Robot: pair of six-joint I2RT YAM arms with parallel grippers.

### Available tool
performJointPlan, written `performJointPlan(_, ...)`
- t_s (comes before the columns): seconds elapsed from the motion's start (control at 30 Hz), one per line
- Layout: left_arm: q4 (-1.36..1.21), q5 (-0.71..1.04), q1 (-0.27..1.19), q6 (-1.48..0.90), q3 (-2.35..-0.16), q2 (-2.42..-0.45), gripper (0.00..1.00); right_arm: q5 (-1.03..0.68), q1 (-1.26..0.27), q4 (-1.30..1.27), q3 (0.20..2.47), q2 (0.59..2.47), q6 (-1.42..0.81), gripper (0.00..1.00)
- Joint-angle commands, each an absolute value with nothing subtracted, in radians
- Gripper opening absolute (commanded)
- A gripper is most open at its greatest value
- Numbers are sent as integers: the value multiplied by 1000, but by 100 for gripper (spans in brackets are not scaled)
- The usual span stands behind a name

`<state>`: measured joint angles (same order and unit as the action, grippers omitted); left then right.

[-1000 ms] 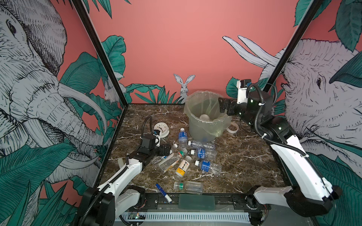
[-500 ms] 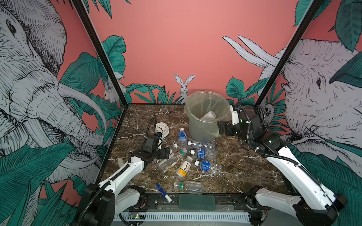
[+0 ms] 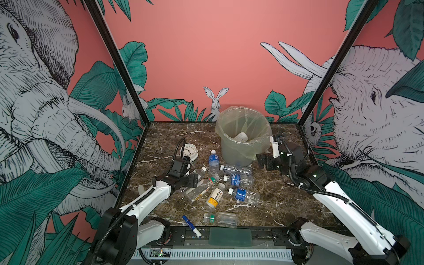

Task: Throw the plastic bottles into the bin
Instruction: 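Grasp the green-labelled bottle with the left gripper while the right arm draws back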

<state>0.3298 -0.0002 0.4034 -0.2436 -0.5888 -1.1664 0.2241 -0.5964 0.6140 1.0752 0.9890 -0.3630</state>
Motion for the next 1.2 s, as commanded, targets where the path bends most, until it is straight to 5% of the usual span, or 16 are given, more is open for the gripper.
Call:
performJointPlan(0.0,337,-38,406,-259,-616,-1181,89,235,-594,617,1049,959,-388,99)
performJointPlan(1.17,325,-55,378,-273,-660,-1345,83,201,-595,621,814,897,-466,99)
